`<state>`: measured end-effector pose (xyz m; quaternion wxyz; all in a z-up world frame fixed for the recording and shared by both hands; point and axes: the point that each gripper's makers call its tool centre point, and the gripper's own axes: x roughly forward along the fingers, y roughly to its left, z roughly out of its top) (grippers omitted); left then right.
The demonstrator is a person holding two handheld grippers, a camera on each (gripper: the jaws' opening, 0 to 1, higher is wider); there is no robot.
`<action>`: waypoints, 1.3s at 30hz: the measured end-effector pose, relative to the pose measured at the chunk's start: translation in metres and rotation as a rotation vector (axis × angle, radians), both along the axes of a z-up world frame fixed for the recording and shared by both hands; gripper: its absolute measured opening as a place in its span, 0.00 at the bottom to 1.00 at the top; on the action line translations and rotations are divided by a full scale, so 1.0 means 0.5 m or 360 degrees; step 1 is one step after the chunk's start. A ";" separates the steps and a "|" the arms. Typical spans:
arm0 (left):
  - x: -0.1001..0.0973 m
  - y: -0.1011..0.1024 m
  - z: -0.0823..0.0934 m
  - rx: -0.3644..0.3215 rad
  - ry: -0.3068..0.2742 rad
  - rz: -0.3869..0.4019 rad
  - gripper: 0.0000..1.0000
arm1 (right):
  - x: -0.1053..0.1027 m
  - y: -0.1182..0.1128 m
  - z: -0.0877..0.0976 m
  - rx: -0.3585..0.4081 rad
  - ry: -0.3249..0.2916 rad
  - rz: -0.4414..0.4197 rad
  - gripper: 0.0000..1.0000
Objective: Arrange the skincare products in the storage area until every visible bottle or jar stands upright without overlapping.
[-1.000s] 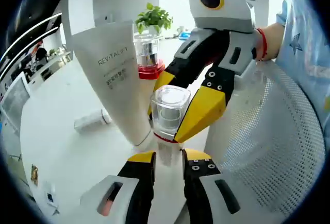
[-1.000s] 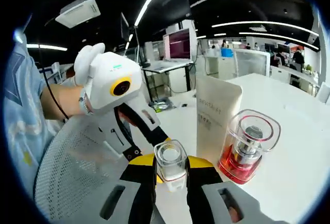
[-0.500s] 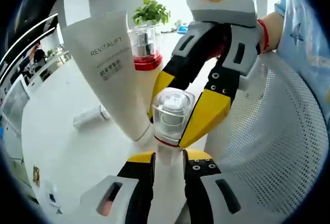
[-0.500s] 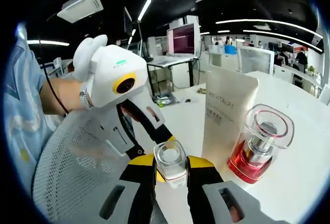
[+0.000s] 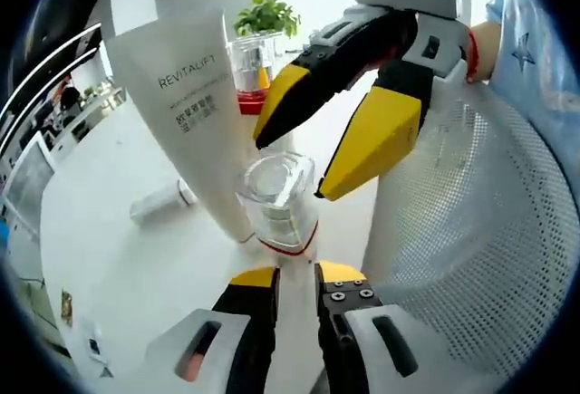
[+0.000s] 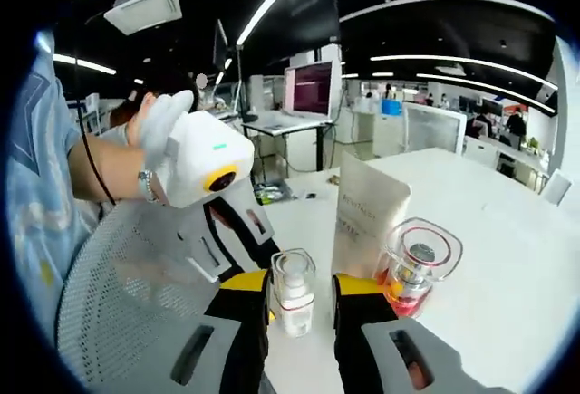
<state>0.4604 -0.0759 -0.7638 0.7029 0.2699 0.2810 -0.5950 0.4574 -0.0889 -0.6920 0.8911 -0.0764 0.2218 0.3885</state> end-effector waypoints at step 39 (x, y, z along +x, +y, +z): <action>0.009 -0.034 0.002 -0.0005 -0.0134 -0.0006 0.06 | -0.008 -0.026 -0.101 -0.0417 0.0228 0.0012 0.03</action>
